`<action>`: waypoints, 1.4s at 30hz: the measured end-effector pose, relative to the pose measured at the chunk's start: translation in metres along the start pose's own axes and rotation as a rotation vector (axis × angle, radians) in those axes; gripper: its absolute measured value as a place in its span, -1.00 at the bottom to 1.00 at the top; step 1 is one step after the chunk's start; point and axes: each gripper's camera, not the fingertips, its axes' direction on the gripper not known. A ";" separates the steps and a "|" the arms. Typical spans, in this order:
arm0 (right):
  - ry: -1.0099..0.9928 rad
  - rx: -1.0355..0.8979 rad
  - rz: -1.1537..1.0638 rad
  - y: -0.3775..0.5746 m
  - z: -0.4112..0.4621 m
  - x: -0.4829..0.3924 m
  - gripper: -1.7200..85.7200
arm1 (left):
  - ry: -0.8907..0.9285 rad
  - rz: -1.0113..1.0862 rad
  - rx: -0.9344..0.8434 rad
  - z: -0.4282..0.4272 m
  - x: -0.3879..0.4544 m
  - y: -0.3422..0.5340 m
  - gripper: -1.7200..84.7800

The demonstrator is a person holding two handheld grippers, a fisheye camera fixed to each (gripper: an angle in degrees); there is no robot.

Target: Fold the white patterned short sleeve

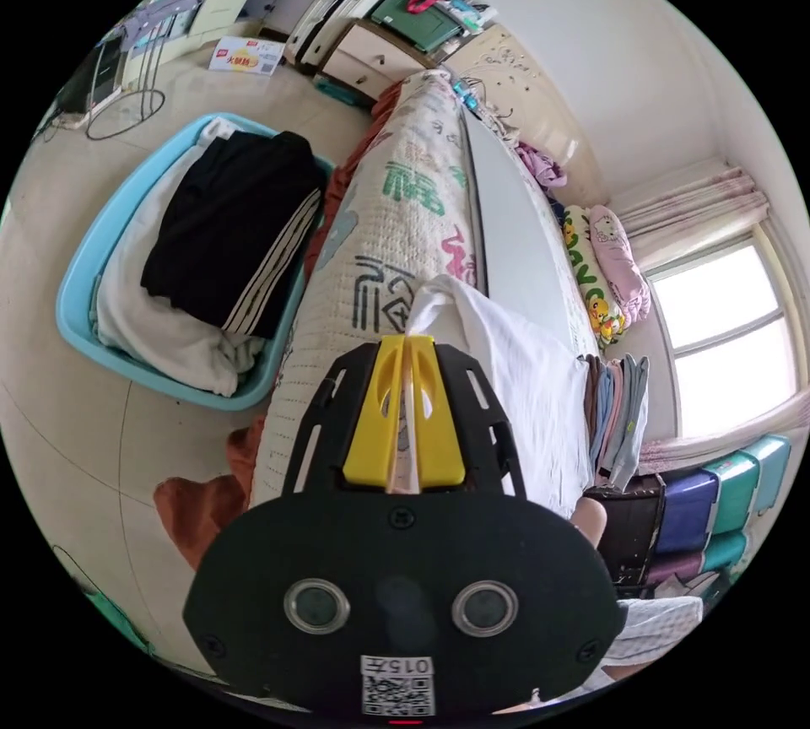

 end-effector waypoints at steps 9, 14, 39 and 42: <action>0.038 -0.028 -0.074 -0.098 0.003 -0.086 -0.96 | -0.027 0.015 0.000 -0.017 -0.004 0.029 -0.96; -0.057 -0.078 -0.067 -0.149 0.022 -0.128 -0.98 | 0.045 0.078 -0.065 -0.007 0.007 0.055 -0.96; 0.529 0.092 0.478 -0.316 -0.245 -0.044 -0.92 | 0.102 0.881 -0.098 0.147 0.381 0.176 -0.97; 0.470 0.037 0.496 -0.333 -0.246 -0.035 -0.88 | 0.104 0.859 -0.128 0.199 0.428 0.169 -0.95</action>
